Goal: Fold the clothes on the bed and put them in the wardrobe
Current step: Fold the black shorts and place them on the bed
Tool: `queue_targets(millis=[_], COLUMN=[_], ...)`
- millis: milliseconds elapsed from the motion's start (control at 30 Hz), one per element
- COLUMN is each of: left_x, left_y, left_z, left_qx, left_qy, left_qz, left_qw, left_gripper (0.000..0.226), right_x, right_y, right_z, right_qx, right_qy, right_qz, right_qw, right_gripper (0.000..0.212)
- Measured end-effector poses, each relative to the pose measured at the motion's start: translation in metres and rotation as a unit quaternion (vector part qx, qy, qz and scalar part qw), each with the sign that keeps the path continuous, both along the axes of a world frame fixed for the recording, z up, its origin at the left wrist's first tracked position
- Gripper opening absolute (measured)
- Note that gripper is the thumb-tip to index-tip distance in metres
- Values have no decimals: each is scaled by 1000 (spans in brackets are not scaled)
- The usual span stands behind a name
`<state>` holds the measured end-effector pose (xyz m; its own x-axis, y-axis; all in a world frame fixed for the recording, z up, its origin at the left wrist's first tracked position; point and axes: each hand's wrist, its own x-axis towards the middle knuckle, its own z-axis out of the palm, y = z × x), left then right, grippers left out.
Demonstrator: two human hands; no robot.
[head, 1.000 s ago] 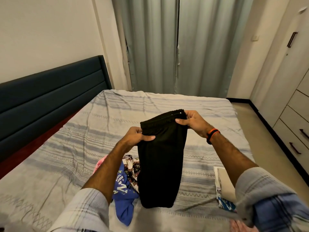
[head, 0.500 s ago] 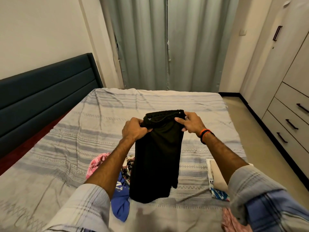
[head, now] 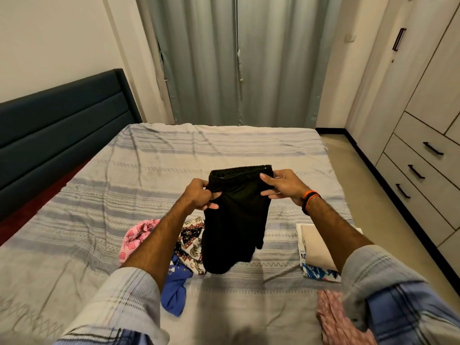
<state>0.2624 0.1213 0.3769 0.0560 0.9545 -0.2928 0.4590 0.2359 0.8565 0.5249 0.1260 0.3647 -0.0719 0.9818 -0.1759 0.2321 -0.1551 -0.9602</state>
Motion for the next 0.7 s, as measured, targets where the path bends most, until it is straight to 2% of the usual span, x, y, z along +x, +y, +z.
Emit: queue_targets(millis=[67, 200, 300, 400, 467, 533, 633, 700], left_x=[2, 5, 8, 13, 20, 27, 36, 40], left_y=[-3, 0, 10, 22, 31, 42, 59, 70], left_z=[-2, -3, -6, -16, -23, -30, -34, -30], left_qx=[-26, -66, -91, -117, -123, -104, -24, 33], left_qy=[-5, -40, -60, -63, -77, -89, -80, -67], left_qz=[-16, -22, -11, 2, 19, 41, 55, 67], left_qw=[1000, 997, 994, 991, 989, 990, 995, 995], left_gripper=[2, 15, 13, 4, 14, 21, 21, 21], right_x=[6, 14, 18, 20, 19, 20, 20, 23], right_y=[-3, -5, -1, 9, 18, 30, 44, 52], right_z=[-3, -2, -4, -14, -20, -27, -26, -20], right_qx=[-15, -28, -32, -37, -35, -32, 3, 40], right_qy=[-14, -15, -15, -18, -26, -30, -8, 13], right_qz=[4, -3, -13, -13, -25, -44, -65, -78], right_qw=[1000, 999, 999, 999, 999, 998, 998, 996], right_gripper=[44, 37, 42, 34, 36, 45, 27, 23])
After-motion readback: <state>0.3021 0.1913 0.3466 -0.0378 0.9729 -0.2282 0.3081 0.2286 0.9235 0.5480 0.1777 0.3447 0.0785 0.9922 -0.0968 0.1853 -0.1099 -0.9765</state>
